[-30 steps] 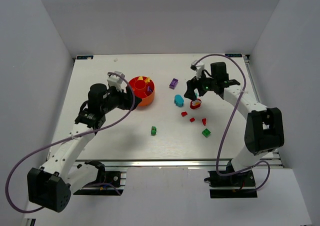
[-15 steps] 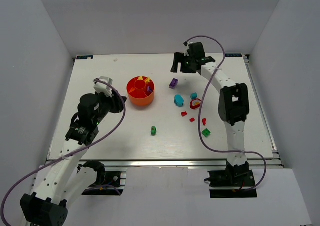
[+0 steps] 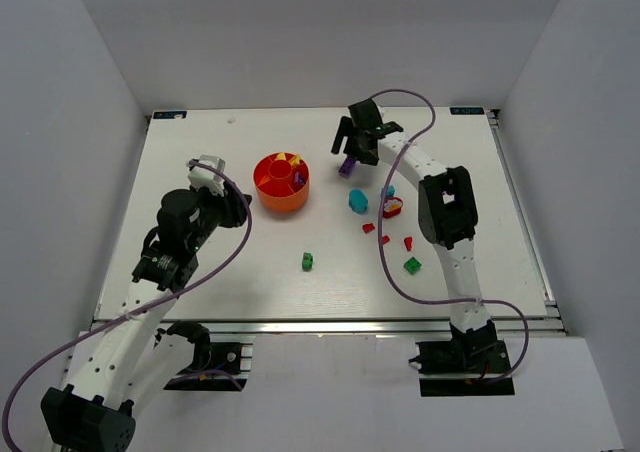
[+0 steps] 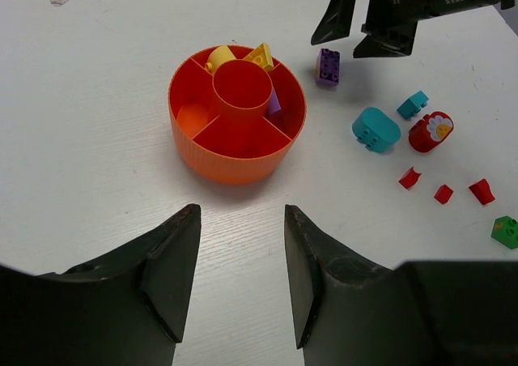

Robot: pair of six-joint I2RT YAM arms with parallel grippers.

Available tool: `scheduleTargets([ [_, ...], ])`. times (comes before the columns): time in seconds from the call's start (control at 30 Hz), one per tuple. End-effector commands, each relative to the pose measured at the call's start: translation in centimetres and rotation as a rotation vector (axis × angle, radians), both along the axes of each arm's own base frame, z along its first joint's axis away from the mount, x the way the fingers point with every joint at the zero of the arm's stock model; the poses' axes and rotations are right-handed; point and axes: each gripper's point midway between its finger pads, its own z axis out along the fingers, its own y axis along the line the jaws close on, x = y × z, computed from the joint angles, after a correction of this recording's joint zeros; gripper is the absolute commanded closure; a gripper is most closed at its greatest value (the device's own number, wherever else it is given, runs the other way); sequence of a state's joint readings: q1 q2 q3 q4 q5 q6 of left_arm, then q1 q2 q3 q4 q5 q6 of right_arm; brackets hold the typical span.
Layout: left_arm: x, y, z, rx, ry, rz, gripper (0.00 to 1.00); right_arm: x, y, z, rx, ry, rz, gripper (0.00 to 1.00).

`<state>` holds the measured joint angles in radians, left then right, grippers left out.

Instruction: Sort the legos into containers by color

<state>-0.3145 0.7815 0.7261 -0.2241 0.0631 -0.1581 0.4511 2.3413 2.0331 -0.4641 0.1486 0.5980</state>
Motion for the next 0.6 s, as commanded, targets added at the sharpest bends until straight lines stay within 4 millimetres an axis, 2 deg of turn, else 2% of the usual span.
scheduleTargets([
  [0.0,0.0,0.0,0.3,0.002,-0.017,-0.001,0.44,1.3,-1.4,-1.6,-0.035,0.001,-0.110,0.11],
  [0.23,0.1,0.2,0.4,0.002,-0.021,0.006,0.44,2.1,-1.3,-3.4,-0.068,-0.006,-0.119,0.14],
  [0.33,0.1,0.2,0.2,0.004,-0.015,0.001,0.45,2.0,-1.1,-3.8,-0.049,0.008,-0.103,0.20],
  [0.4,0.2,0.1,0.1,0.007,-0.010,0.001,0.45,1.7,-0.7,-4.2,-0.042,0.019,-0.096,0.24],
  [0.57,0.1,0.3,0.2,0.007,-0.013,0.010,0.45,0.4,-0.6,-4.4,-0.054,0.047,-0.089,0.26],
])
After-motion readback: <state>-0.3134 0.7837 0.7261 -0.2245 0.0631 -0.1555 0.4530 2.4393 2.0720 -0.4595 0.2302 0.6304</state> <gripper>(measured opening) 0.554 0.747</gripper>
